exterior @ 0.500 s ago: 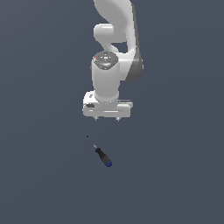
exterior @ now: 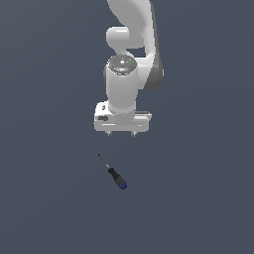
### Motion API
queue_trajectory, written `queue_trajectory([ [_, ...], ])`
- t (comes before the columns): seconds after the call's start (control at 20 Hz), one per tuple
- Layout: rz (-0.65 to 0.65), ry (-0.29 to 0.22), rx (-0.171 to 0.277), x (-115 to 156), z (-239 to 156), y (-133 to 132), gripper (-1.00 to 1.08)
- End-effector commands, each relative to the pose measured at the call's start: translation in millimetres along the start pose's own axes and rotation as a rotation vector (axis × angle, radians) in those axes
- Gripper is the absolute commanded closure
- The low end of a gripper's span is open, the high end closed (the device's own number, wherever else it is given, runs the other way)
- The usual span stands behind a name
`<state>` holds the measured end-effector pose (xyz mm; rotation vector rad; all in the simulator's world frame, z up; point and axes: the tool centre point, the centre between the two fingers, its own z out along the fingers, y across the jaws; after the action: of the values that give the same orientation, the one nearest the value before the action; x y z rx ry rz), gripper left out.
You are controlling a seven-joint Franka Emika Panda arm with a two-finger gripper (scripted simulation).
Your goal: Pick up the object and move it to a goal position.
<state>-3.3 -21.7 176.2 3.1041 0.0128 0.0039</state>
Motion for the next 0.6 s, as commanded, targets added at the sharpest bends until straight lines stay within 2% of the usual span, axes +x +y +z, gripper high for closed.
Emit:
queue_trajectory([
  [0.0, -0.005, 0.000, -0.003, 0, -1, 0, -0.92],
  [0.55, -0.070, -0.001, -0.003, 10, 8, 4, -0.92],
])
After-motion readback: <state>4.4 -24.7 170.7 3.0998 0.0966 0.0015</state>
